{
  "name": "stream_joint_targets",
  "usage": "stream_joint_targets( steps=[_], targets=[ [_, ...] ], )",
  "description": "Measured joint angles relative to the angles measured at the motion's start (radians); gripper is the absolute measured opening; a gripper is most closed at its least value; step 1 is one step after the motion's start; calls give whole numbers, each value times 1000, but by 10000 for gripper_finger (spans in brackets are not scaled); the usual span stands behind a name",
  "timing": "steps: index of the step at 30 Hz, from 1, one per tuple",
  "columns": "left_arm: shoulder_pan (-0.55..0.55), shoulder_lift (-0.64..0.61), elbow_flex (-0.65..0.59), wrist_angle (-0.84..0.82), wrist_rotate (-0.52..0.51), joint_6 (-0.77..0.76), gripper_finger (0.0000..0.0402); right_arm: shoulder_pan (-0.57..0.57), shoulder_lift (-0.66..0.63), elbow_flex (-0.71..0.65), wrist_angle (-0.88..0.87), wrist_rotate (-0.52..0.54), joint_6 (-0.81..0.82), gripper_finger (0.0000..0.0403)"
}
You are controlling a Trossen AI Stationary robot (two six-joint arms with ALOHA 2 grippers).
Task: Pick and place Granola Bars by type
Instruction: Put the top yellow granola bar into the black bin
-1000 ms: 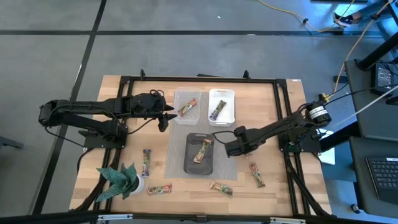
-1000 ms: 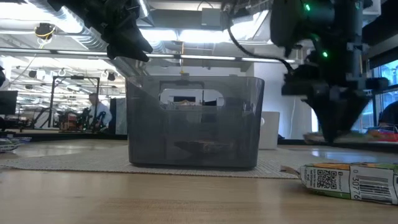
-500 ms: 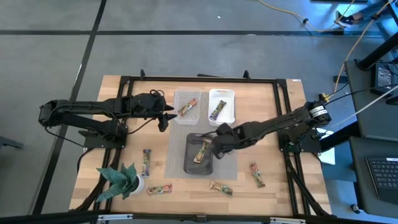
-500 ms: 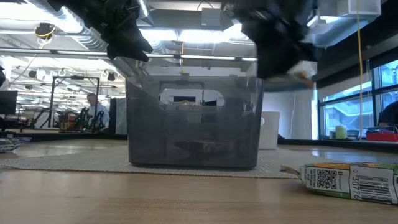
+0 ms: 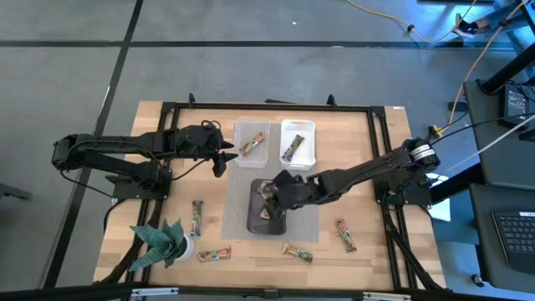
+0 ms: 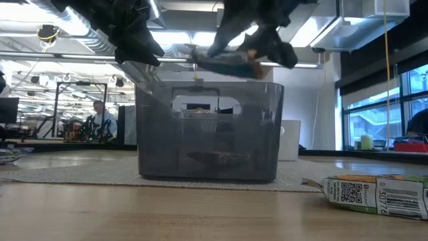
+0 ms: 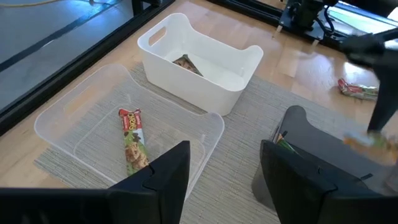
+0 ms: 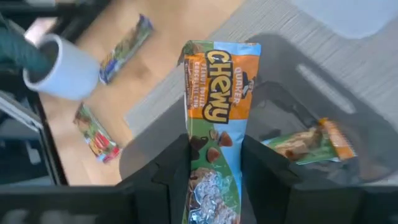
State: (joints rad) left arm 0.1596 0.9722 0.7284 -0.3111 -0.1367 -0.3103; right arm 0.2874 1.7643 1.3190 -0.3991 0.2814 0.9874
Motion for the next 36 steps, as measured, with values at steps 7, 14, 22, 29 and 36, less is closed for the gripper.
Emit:
stream_joint_targets(
  steps=[7,14,22,29,36],
  targets=[
    [-2,0,0,-7,4,-55,189,5,79,0,2,-17,-58,132],
    [-2,0,0,-5,0,-73,189,5,137,-1,14,-23,-76,132],
    [-2,0,0,-3,0,-72,188,5,175,-1,16,-81,-73,135],
    [-2,0,0,-3,0,-71,188,5,175,-1,32,-101,-72,135],
    [-2,0,0,-3,0,-70,189,5,175,-1,31,-100,-51,153]
  ],
)
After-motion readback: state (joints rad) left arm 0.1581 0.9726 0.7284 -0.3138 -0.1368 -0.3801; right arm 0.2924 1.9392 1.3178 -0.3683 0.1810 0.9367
